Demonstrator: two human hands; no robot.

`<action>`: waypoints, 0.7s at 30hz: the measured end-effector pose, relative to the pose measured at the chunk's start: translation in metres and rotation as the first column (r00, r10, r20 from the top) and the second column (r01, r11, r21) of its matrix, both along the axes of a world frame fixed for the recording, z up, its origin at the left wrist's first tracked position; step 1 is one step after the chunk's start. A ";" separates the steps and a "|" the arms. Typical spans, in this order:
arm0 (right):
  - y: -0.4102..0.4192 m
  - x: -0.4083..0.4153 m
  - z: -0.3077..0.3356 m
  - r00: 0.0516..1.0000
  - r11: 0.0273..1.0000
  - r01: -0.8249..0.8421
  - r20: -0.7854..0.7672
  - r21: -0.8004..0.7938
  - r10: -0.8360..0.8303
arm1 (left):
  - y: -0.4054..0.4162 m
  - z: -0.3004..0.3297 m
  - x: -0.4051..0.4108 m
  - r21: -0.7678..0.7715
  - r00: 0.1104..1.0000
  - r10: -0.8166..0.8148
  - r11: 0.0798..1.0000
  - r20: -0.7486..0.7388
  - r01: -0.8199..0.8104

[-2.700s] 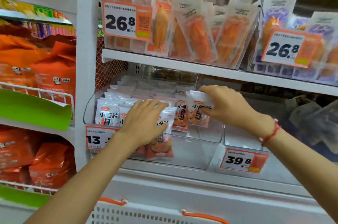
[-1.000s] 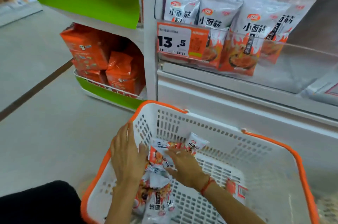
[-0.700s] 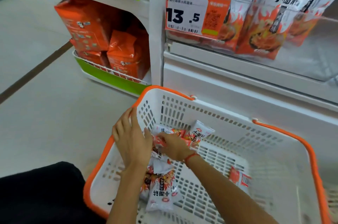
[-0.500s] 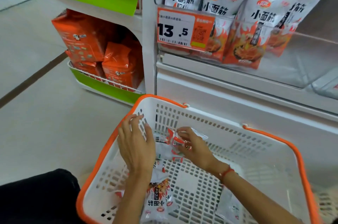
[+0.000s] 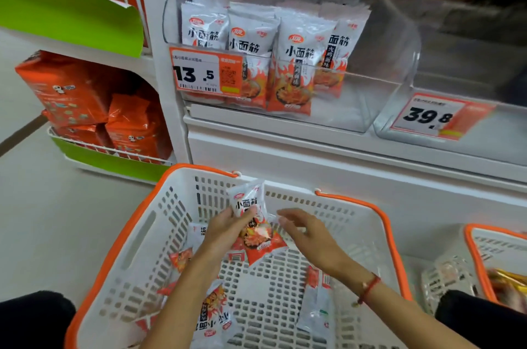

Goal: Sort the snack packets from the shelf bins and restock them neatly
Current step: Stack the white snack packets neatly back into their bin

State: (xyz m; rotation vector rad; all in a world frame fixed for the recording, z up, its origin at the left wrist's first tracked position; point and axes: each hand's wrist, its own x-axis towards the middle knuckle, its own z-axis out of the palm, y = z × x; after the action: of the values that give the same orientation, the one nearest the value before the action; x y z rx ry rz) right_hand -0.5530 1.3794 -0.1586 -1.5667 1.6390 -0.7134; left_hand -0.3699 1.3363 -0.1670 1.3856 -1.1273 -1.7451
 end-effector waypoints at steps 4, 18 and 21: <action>-0.001 0.004 0.003 0.956 0.978 -0.084 0.291 0.191 0.026 | 0.010 0.002 -0.015 -0.053 0.991 0.122 0.991 -0.046 -0.124; -0.005 -0.035 -0.054 0.979 0.952 -0.079 0.201 0.297 0.018 | 0.011 -0.048 -0.037 0.301 0.981 0.148 0.948 -0.128 -0.103; -0.004 -0.047 -0.070 0.966 0.860 -0.258 0.124 0.440 0.227 | 0.019 -0.062 -0.034 0.254 0.993 0.067 0.966 -0.099 -0.040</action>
State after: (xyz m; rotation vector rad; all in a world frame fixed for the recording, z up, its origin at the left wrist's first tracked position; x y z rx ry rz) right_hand -0.5998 1.3754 -0.2282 -1.3533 1.3958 -0.2203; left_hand -0.4041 1.3553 -0.2292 1.4356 -0.8249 -1.9495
